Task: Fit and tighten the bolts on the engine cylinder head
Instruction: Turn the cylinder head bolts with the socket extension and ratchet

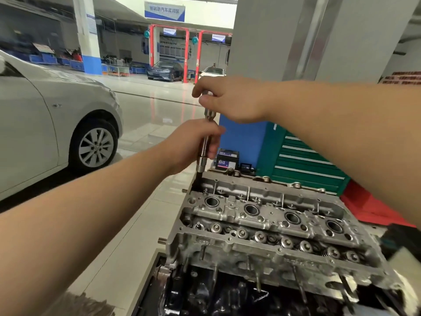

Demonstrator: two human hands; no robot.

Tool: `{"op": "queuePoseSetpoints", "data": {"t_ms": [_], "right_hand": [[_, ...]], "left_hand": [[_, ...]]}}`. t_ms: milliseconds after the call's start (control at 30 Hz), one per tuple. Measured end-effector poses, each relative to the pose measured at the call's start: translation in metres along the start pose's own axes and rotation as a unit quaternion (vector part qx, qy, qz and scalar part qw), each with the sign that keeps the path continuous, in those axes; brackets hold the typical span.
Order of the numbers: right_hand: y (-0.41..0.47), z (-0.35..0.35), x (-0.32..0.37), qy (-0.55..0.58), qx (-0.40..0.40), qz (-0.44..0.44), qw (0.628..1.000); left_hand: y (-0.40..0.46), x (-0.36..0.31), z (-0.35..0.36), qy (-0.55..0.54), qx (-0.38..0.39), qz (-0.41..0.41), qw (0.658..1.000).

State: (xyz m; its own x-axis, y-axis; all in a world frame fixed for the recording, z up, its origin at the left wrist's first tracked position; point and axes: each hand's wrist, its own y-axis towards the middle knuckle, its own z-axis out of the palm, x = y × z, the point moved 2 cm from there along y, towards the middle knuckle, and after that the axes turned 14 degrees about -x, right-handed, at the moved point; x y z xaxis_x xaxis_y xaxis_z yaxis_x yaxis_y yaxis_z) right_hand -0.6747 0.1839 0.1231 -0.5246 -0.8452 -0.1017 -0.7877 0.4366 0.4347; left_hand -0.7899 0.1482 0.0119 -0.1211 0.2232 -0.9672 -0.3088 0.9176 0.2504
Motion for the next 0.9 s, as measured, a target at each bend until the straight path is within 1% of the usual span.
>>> {"op": "queuePoseSetpoints", "data": {"t_ms": [33,67,100,133,167,200,233,267,300,333,367,400,433,467,500,533,567,600,633,667,700,733,800,833,867,900], "right_hand": [[-0.001,0.0,0.006,-0.09,0.001,-0.013,0.996],[0.0,0.002,0.011,-0.188,-0.004,-0.015,0.982],[0.001,0.006,0.017,-0.267,-0.032,-0.007,0.963],[0.002,0.009,0.027,-0.312,-0.067,0.006,0.948],[0.002,0.011,0.04,-0.332,-0.094,0.015,0.939],[0.004,0.013,0.047,-0.335,-0.122,0.015,0.934],[0.006,0.014,0.05,-0.321,-0.163,-0.012,0.933],[0.007,0.015,0.045,-0.292,-0.203,-0.051,0.933],[0.007,0.016,0.034,-0.249,-0.21,-0.077,0.942],[0.003,0.014,0.021,-0.188,-0.186,-0.094,0.96],[-0.002,0.012,0.009,-0.103,-0.151,-0.09,0.979],[-0.008,0.012,-0.002,-0.012,-0.124,-0.062,0.99],[-0.013,0.013,-0.011,0.056,-0.105,-0.03,0.992],[-0.015,0.015,-0.015,0.088,-0.097,-0.01,0.991],[-0.015,0.017,-0.015,0.084,-0.098,-0.002,0.992],[-0.013,0.018,-0.012,0.056,-0.1,0.0,0.993],[-0.009,0.018,-0.006,-0.006,-0.102,0.001,0.995],[-0.006,0.017,0.001,-0.101,-0.104,0.006,0.989],[-0.003,0.016,0.009,-0.202,-0.109,0.013,0.973],[0.002,0.017,0.019,-0.284,-0.119,0.008,0.951],[0.005,0.019,0.031,-0.334,-0.128,0.001,0.934],[0.007,0.02,0.043,-0.356,-0.142,-0.006,0.924],[0.01,0.018,0.052,-0.328,-0.196,-0.025,0.924],[0.009,0.017,0.046,-0.29,-0.226,-0.04,0.929],[0.005,0.016,0.036,-0.245,-0.238,-0.051,0.939],[0.0,0.014,0.025,-0.193,-0.225,-0.069,0.953]], "left_hand": [[-0.005,0.004,0.0,0.02,-0.027,0.033,0.999],[-0.01,0.01,0.0,0.02,-0.058,0.04,0.997],[-0.014,0.017,0.002,-0.006,-0.085,0.027,0.996],[-0.019,0.024,0.006,-0.038,-0.105,0.02,0.994],[-0.024,0.028,0.011,-0.049,-0.122,0.023,0.991],[-0.027,0.031,0.016,-0.036,-0.145,0.041,0.988],[-0.027,0.033,0.019,-0.026,-0.175,0.053,0.983],[-0.024,0.033,0.019,-0.033,-0.191,0.046,0.98],[-0.02,0.03,0.017,-0.052,-0.174,0.023,0.983],[-0.015,0.027,0.015,-0.074,-0.128,-0.004,0.989],[-0.011,0.023,0.014,-0.089,-0.064,-0.033,0.993],[-0.006,0.02,0.012,-0.094,-0.003,-0.06,0.994],[-0.003,0.017,0.011,-0.093,0.042,-0.081,0.992],[-0.002,0.014,0.01,-0.087,0.064,-0.09,0.99],[0.0,0.013,0.008,-0.069,0.058,-0.087,0.992],[0.002,0.014,0.007,-0.036,0.028,-0.066,0.997],[0.001,0.015,0.006,0.011,-0.027,-0.029,0.999],[-0.001,0.017,0.007,0.04,-0.088,0.0,0.995],[-0.005,0.019,0.01,0.04,-0.136,0.012,0.99],[-0.009,0.023,0.015,0.013,-0.163,0.005,0.986],[-0.012,0.026,0.022,-0.019,-0.184,-0.002,0.983],[-0.015,0.029,0.026,-0.033,-0.21,0.0,0.977],[-0.017,0.029,0.026,-0.019,-0.263,0.016,0.964],[-0.016,0.028,0.021,-0.024,-0.253,0.01,0.967],[-0.012,0.026,0.017,-0.045,-0.203,-0.009,0.978],[-0.01,0.023,0.014,-0.071,-0.125,-0.031,0.989]]}}
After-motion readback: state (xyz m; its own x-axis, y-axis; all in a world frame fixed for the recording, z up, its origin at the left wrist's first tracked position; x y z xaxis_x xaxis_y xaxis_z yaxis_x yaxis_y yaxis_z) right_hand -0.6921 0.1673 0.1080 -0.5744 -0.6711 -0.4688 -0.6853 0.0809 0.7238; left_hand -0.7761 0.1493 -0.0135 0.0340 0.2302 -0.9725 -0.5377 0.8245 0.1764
